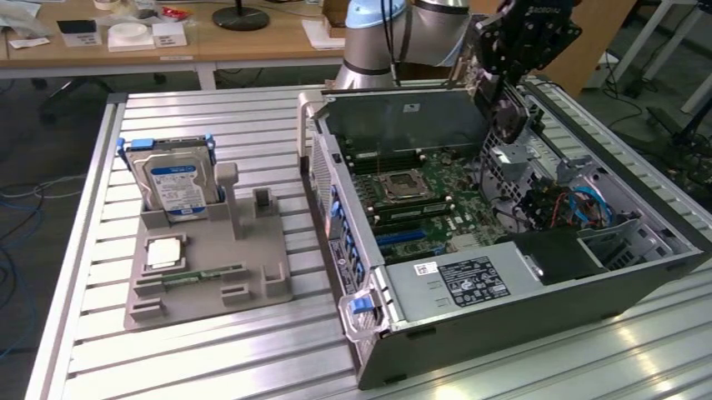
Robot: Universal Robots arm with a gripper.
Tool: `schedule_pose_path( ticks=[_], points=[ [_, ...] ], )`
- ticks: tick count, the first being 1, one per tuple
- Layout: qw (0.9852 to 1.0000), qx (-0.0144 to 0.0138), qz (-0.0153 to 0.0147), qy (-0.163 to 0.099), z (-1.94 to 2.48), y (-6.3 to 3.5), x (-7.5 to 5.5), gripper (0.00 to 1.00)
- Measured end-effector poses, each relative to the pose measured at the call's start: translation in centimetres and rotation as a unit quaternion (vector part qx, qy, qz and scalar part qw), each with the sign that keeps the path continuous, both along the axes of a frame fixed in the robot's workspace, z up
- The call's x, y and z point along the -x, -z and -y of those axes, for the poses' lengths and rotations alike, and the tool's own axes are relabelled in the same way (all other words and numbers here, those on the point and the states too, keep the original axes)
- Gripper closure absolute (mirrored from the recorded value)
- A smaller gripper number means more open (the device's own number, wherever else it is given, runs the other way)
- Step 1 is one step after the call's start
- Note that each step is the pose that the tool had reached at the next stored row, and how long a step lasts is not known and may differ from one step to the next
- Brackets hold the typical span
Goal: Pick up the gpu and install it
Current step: 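Pick up the gpu and move the gpu toward the slot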
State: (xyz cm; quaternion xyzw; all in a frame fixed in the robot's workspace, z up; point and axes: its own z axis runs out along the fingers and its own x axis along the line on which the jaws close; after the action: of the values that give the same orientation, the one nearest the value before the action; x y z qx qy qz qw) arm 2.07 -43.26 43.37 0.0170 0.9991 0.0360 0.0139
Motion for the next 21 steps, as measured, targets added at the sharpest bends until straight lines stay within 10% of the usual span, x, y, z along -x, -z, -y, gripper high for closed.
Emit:
schedule_pose_path(
  ticks=[3,21],
  points=[
    [1.0,-0.0002,0.0,-0.001,0.0,0.0,-3.8,0.73],
    [1.0,-0.0003,0.0,-0.002,1.4,0.29,-3.9,0.73]
  ],
)
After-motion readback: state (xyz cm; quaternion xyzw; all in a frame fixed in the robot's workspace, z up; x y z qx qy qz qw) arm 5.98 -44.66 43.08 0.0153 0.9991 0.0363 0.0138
